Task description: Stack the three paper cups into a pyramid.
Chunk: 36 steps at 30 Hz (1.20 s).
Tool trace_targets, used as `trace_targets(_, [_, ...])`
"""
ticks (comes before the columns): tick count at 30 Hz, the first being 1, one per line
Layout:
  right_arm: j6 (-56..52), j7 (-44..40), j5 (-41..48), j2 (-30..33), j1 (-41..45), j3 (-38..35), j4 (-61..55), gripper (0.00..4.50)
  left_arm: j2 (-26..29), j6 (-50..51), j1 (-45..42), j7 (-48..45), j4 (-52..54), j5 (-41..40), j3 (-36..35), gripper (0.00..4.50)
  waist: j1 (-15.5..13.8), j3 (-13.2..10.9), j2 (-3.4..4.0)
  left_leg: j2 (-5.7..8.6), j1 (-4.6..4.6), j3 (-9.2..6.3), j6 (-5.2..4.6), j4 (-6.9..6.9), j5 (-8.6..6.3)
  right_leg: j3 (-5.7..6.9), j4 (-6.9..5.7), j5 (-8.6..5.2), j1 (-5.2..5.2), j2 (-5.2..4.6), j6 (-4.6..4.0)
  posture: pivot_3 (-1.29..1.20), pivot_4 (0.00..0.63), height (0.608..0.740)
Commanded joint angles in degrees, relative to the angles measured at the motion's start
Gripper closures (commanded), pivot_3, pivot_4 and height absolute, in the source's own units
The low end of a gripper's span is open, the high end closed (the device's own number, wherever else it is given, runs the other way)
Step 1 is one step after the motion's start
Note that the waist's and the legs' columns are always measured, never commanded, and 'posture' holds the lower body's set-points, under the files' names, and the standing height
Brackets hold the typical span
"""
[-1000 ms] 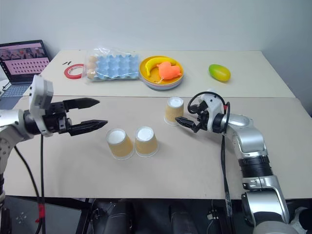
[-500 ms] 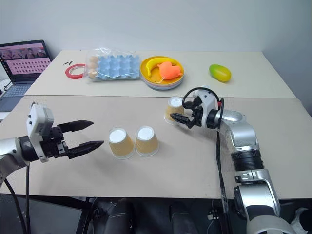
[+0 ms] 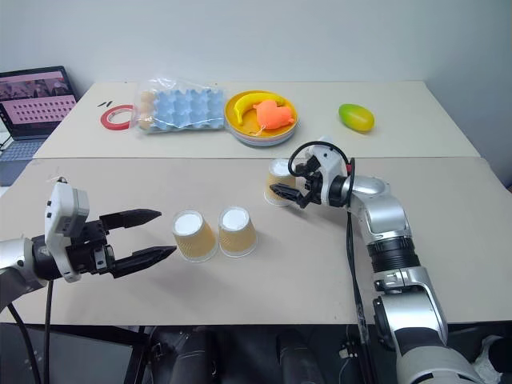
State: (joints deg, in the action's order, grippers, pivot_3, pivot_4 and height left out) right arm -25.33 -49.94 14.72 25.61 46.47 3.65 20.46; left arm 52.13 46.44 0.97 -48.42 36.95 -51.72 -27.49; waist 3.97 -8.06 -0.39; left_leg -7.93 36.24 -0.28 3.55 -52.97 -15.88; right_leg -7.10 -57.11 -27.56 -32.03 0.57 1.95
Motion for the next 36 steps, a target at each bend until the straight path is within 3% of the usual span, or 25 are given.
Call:
trace_targets(1, [1.9, 0.4, 0.3, -0.5, 2.4, -1.4, -0.6, 1.35, 1.1, -1.3, 1.3, -0.3, 2.2, -0.4, -2.8, 0.0, 0.1, 0.0, 0.0, 0.0, 0.0, 0.0, 0.0, 0.0, 0.0, 0.0, 0.0, 0.0, 0.0, 0.0, 0.0, 0.0, 0.15, 0.641])
trace_targets(4, [2.0, 0.5, 0.6, -0.9, 2.8, -1.8, -0.7, 2.05, 1.0, -1.5, 2.1, -0.1, 2.7, -0.5, -2.9, 0.0, 0.0, 0.0, 0.0, 0.0, 0.01, 0.01, 0.0, 0.0, 0.0, -0.01, 0.0, 0.0, -0.02, 0.0, 0.0, 0.0, 0.15, 0.641])
trace_targets(11, [-2.5, -2.0, 4.1, 1.1, 4.9, -3.1, -8.0, 2.07, 0.9, -1.9, 2.4, 0.2, 3.1, -0.1, -2.0, 0.0, 0.0, 0.0, 0.01, 0.0, 0.02, 0.01, 0.0, -0.01, 0.0, -0.01, -0.01, 0.0, -0.05, 0.0, 0.0, 0.0, 0.15, 0.641])
trace_targets(17, [-17.9, -10.9, 17.9, 4.6, 11.9, -4.4, -20.2, 2.07, 1.5, -2.1, 1.6, -0.3, 2.2, 0.5, -0.9, 0.0, 0.1, 0.0, 0.07, 0.0, 0.02, 0.01, 0.0, 0.05, 0.0, 0.0, 0.0, 0.0, -0.01, 0.0, -0.01, 0.0, 0.15, 0.641])
trace_targets(22, [-27.7, -13.7, 25.2, 5.0, 16.9, -1.5, -27.2, 2.07, 1.6, -2.9, 1.0, -1.2, 1.3, 1.4, 0.6, 0.0, 0.0, 0.0, 0.07, -0.02, -0.15, 0.0, 0.0, 0.08, 0.0, 0.04, 0.02, -0.01, -0.1, 0.0, -0.05, 0.0, 0.15, 0.641])
trace_targets(28, [-24.3, -12.6, 19.9, 2.9, 15.4, 7.6, -32.7, 2.07, 1.1, -3.5, 1.3, -0.8, 1.8, 1.4, 1.6, 0.0, 0.1, 0.0, 0.07, -0.03, -0.2, 0.01, 0.0, 0.09, 0.0, 0.03, 0.06, -0.01, -0.09, 0.0, -0.06, 0.0, 0.15, 0.641])
trace_targets(36, [-19.0, -12.8, 15.0, 1.9, 14.1, 11.1, -29.6, 2.07, 1.4, -3.8, 1.8, -0.6, 1.8, 1.3, 0.9, 0.0, 0.0, 0.0, 0.07, -0.02, -0.16, 0.01, 0.0, 0.07, 0.0, 0.04, 0.07, -0.01, -0.08, -0.02, -0.06, 0.0, 0.15, 0.641])
